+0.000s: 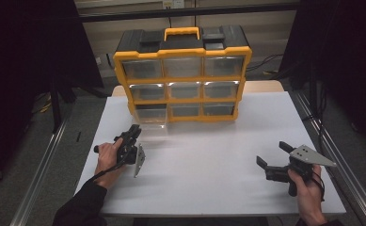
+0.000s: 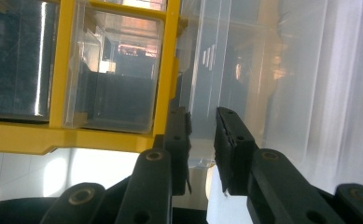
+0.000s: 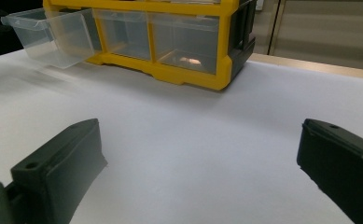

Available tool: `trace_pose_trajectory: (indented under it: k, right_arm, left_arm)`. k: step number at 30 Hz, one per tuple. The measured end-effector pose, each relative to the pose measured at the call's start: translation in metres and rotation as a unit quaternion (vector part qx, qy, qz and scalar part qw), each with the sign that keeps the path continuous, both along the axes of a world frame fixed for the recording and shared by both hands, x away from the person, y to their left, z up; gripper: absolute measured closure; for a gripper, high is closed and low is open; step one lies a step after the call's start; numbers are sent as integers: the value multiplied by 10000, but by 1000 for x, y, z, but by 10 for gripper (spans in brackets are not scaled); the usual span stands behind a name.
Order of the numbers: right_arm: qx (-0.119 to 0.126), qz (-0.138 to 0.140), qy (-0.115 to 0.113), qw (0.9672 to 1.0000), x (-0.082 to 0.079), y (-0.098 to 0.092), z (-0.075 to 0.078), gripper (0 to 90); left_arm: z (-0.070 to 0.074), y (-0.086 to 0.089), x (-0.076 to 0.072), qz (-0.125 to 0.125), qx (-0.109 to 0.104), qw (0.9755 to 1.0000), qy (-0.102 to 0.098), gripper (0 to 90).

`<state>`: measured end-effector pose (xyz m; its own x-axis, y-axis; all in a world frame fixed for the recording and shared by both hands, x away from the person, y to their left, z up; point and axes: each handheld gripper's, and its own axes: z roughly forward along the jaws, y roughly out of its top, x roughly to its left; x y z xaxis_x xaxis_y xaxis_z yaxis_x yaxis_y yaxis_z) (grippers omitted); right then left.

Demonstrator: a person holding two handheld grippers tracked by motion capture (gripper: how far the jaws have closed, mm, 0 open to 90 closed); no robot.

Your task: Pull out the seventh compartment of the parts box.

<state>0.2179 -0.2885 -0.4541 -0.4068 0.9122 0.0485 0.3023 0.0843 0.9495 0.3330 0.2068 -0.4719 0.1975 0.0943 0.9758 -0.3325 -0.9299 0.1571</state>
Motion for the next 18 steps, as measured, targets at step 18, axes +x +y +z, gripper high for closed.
trace_pose_trajectory:
  k: [18]
  right_arm:
    - [-21, 0, -6, 10000, 1, 0, 0, 0]
  left_arm:
    - [4, 1, 4, 84, -851, 9955, 411, 633]
